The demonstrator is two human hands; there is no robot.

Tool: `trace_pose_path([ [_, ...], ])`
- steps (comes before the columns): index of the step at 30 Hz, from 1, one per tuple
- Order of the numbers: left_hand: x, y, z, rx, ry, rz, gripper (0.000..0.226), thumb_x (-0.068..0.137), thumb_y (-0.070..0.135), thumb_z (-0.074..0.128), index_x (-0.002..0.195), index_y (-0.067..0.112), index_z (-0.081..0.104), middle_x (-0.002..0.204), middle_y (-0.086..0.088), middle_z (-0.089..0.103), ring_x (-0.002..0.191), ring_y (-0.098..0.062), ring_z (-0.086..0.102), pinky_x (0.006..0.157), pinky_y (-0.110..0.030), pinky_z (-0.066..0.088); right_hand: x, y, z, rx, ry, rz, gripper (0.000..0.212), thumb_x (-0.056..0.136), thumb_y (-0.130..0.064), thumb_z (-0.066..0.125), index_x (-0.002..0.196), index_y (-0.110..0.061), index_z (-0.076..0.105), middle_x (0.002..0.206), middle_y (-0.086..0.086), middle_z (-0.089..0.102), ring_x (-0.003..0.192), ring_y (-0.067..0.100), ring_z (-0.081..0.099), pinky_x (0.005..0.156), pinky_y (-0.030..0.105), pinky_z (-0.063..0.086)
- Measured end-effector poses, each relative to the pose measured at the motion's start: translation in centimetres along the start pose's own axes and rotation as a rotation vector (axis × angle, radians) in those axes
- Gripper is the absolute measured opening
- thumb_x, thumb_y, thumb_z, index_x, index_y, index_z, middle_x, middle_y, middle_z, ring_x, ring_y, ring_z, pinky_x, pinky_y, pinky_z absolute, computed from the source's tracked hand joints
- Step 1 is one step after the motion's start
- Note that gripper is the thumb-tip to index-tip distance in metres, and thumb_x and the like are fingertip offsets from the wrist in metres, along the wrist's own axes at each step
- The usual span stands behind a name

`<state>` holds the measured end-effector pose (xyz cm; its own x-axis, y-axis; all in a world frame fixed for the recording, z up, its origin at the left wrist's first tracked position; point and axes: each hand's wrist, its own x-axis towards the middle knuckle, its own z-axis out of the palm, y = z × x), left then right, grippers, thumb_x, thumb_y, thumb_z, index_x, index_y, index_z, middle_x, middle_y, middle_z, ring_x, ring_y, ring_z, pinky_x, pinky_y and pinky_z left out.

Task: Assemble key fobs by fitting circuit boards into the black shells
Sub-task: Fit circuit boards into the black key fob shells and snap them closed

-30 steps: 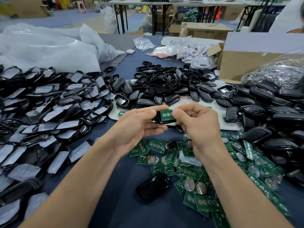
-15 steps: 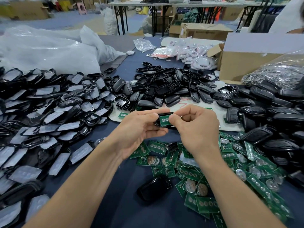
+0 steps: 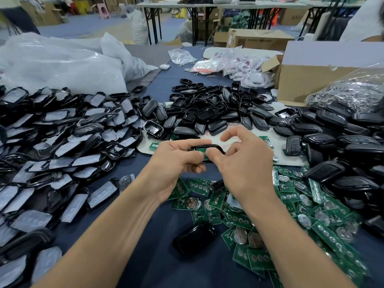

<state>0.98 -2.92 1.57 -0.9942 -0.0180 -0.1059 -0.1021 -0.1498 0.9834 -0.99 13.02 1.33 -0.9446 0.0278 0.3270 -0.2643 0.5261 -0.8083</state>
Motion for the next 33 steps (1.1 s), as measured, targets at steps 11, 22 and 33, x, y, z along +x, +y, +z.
trace_pose_path([
  [11,0.1,-0.6,0.4,0.49,0.089,0.263,0.039,0.086,0.001,0.072,0.097,0.037,0.081,0.086,0.01,0.08,0.078,-0.005,0.074,0.073,-0.02,0.059,0.4,0.9,-0.6,0.235,-0.169,0.073,0.015,0.079,-0.019,0.081,0.074,-0.022,0.068,0.056,0.003,0.066,0.056,0.033,0.062,0.052,0.045,0.052],
  [22,0.6,0.6,-2.0,0.605,0.457,0.393,0.061,0.087,0.006,0.077,0.092,0.065,0.068,0.078,0.043,0.067,0.077,0.012,0.07,0.073,-0.009,0.056,0.0,-0.8,0.2,0.218,-0.189,0.046,0.022,0.089,-0.018,0.073,0.101,-0.036,0.076,0.079,-0.017,0.077,0.066,0.011,0.072,0.067,0.031,0.062],
  [33,2.1,2.3,-11.3,-0.283,1.169,0.388,0.021,0.097,0.002,0.058,0.101,0.023,0.059,0.09,0.008,0.068,0.07,-0.001,0.063,0.067,-0.019,0.052,3.8,-8.5,12.9,-0.357,-0.634,-0.355,0.043,0.091,0.001,0.056,0.126,-0.02,0.072,0.119,0.006,0.073,0.112,0.027,0.064,0.093,0.037,0.055],
])
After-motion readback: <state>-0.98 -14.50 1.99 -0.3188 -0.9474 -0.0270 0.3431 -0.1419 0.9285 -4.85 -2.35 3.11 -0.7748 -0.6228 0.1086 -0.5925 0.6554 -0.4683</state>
